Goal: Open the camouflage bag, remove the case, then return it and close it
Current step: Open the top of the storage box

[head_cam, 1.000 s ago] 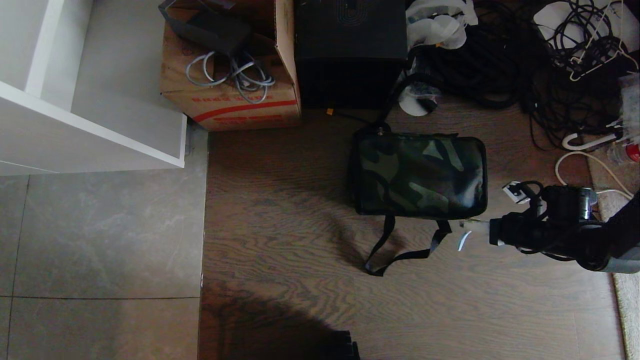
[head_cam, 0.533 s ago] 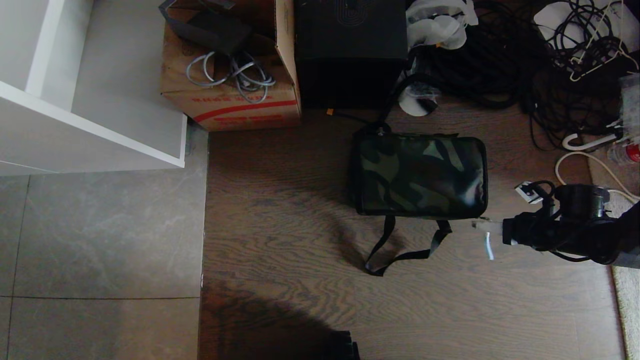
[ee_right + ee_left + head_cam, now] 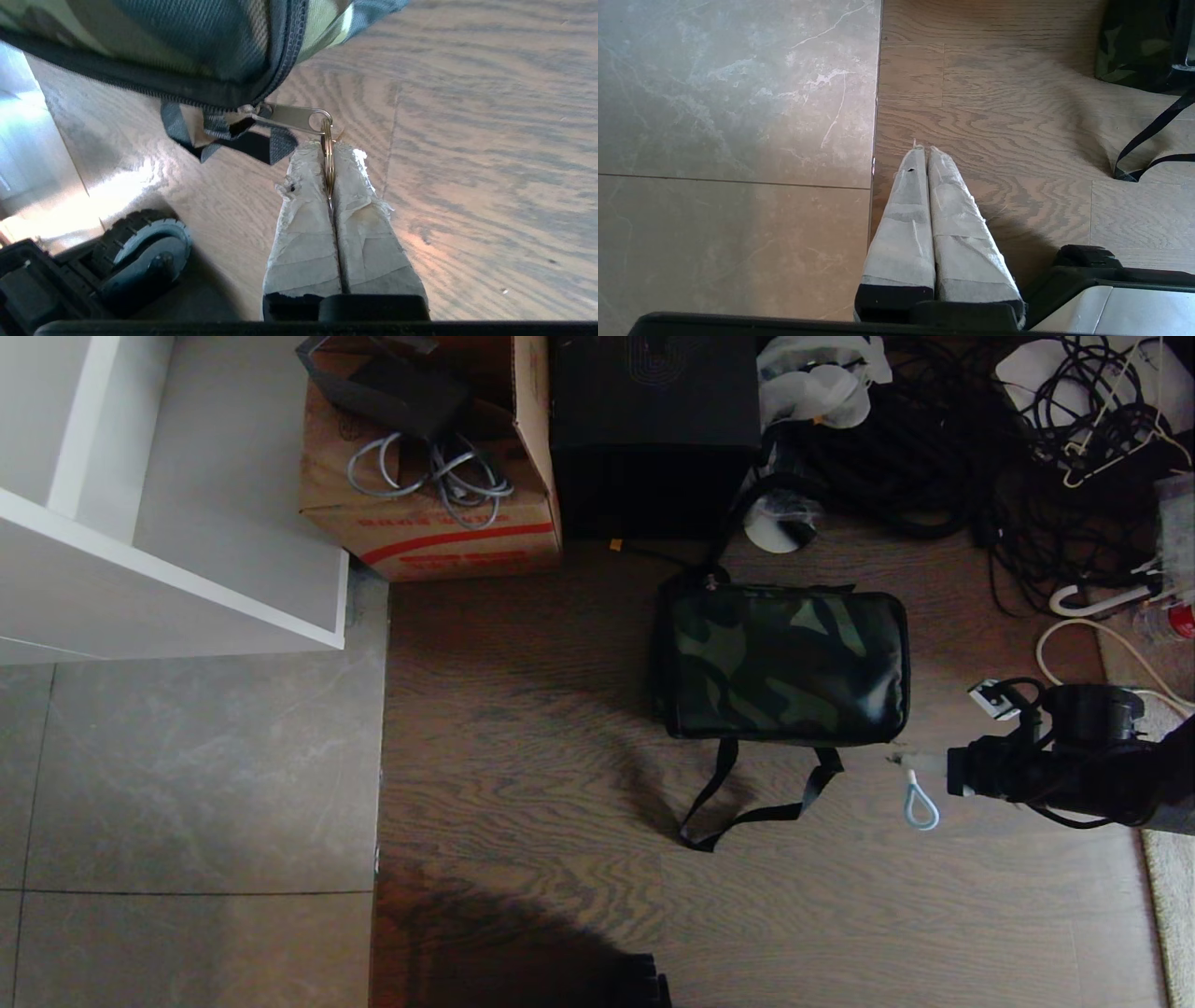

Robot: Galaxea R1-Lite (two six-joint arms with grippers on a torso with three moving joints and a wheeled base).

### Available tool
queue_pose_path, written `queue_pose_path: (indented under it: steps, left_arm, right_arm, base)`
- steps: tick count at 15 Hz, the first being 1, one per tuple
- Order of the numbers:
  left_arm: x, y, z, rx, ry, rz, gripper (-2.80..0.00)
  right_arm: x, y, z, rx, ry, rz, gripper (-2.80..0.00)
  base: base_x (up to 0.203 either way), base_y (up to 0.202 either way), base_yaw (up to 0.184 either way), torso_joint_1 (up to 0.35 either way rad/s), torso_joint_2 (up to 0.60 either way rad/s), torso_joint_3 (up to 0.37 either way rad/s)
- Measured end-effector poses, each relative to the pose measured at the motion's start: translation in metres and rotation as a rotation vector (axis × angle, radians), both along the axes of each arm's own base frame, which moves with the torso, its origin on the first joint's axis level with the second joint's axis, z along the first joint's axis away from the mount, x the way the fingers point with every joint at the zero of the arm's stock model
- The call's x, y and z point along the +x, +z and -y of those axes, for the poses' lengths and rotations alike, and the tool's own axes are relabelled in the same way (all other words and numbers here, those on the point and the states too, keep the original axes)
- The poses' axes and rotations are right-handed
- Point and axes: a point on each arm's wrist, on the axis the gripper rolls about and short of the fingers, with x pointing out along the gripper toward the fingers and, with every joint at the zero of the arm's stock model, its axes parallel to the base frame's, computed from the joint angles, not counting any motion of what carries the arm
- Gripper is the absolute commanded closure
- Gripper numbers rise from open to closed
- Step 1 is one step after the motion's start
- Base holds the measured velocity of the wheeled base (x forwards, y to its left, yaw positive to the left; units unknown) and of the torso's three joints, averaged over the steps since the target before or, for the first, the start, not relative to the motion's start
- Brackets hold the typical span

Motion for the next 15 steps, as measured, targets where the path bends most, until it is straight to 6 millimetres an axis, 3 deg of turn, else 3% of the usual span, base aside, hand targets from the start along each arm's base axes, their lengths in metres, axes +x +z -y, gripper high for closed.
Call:
queue_pose_path:
  steps: [9,15]
  left_arm:
    - [0.000,0.000,0.000,0.000,-0.001,0.000,0.00]
    - [0.000,0.000,0.000,0.000,-0.001,0.000,0.00]
  right_arm:
    - [0.014,0.022,0.008,0.027,-0.019,-0.008,0.00]
    - [0.018,0.054,0.003,0.234,-0.081,-0.052,0.00]
  base:
    - [0.000,0.000,0.000,0.000,0.00,0.000]
    - [0.000,0.000,0.000,0.000,0.00,0.000]
